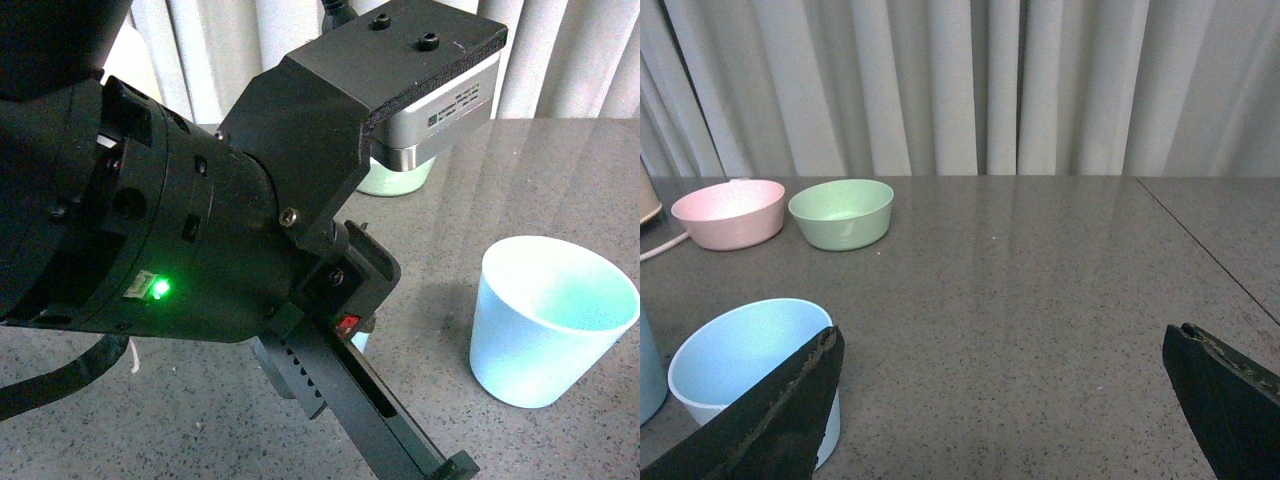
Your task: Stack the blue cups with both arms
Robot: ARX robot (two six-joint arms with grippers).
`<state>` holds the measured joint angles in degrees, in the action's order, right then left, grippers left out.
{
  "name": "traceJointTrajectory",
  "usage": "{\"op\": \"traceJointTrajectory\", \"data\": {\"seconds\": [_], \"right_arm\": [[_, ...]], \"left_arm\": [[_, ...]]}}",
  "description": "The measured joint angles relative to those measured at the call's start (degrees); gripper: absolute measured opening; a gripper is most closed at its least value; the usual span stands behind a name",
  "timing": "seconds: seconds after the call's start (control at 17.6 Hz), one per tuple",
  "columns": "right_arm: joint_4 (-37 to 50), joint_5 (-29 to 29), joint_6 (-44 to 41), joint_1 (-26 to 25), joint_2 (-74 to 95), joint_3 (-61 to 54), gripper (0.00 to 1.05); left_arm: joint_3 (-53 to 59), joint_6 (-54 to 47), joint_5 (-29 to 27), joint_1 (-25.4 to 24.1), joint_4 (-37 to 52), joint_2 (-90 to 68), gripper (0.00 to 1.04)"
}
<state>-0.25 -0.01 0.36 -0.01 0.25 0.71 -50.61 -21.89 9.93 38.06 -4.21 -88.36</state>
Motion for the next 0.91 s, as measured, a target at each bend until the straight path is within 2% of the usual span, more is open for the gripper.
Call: {"op": "traceJointTrajectory", "data": {"seconds": [0.23, 0.4, 0.57, 0.63, 0.91], "right_arm": [[0.0, 0.0, 0.0, 0.0, 0.0, 0.0, 0.98], [0.0, 0.0, 0.0, 0.0, 0.0, 0.0, 0.98], [0.0, 0.0, 0.0, 0.0, 0.0, 0.0, 0.98], [0.0, 0.0, 0.0, 0.0, 0.0, 0.0, 0.98], [0.0, 0.0, 0.0, 0.0, 0.0, 0.0, 0.98]], "left_arm": [[0.0, 0.4, 0.2, 0.0, -0.7, 0.3, 0.32], [-0.5, 0.9, 0.9, -0.1, -1.7, 2.1, 0.64], [-1.5, 1.7, 1.7, -0.4, -2.1, 4.4, 0.86], [-2.6, 2.6, 2.5, -0.9, -2.0, 6.0, 0.98], [-4.3, 5.2, 4.6, -4.6, -2.2, 8.9, 0.98]]}}
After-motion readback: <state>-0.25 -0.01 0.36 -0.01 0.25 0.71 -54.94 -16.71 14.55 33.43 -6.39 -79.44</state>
